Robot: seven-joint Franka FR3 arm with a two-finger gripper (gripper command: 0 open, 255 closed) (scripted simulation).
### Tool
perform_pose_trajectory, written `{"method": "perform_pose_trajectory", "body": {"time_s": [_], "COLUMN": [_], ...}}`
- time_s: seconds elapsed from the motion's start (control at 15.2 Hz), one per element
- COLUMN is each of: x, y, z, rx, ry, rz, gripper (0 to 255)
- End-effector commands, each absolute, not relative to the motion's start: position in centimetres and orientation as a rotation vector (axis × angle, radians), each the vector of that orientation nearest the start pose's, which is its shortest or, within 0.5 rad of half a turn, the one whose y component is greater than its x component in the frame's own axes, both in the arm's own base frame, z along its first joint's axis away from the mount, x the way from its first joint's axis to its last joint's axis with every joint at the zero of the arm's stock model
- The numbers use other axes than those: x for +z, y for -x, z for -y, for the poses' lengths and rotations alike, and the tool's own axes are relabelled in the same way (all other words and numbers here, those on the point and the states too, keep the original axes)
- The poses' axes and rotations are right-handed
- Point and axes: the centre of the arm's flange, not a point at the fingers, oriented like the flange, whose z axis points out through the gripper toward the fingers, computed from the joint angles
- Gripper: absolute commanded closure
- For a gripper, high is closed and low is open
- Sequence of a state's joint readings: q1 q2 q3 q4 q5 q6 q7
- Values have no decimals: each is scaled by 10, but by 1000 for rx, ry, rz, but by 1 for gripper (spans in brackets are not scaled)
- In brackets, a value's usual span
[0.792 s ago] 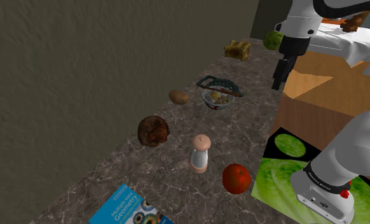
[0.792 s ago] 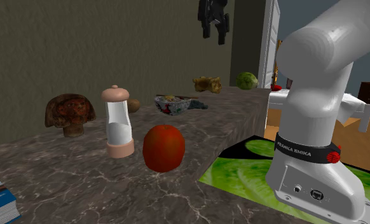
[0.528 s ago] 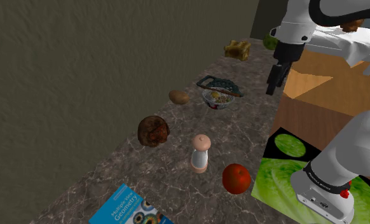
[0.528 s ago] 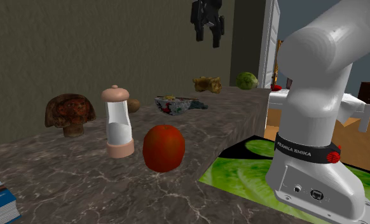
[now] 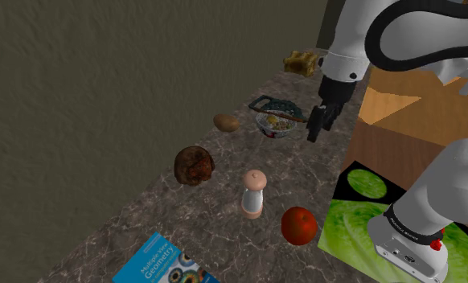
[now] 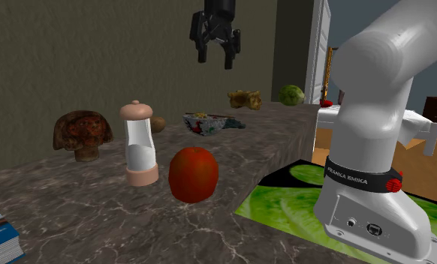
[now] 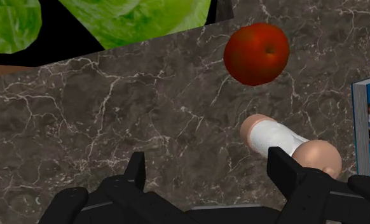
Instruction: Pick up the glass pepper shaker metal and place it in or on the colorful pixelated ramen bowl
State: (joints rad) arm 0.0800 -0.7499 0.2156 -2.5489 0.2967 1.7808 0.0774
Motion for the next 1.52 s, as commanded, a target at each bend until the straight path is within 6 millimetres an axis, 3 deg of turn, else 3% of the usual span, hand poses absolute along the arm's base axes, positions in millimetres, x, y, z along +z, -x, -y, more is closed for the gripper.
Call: {"method": "perform_pose_trajectory", "body": {"time_s": [0.0, 0.86, 1.45], "x": [491, 434, 394], "y": [-304, -326, -328], "z": [-150, -303, -309], "rx": [52, -55, -55], "ry": [2996, 2972, 2972], "rz": [116, -14, -14], "gripper": [0, 0, 0]}}
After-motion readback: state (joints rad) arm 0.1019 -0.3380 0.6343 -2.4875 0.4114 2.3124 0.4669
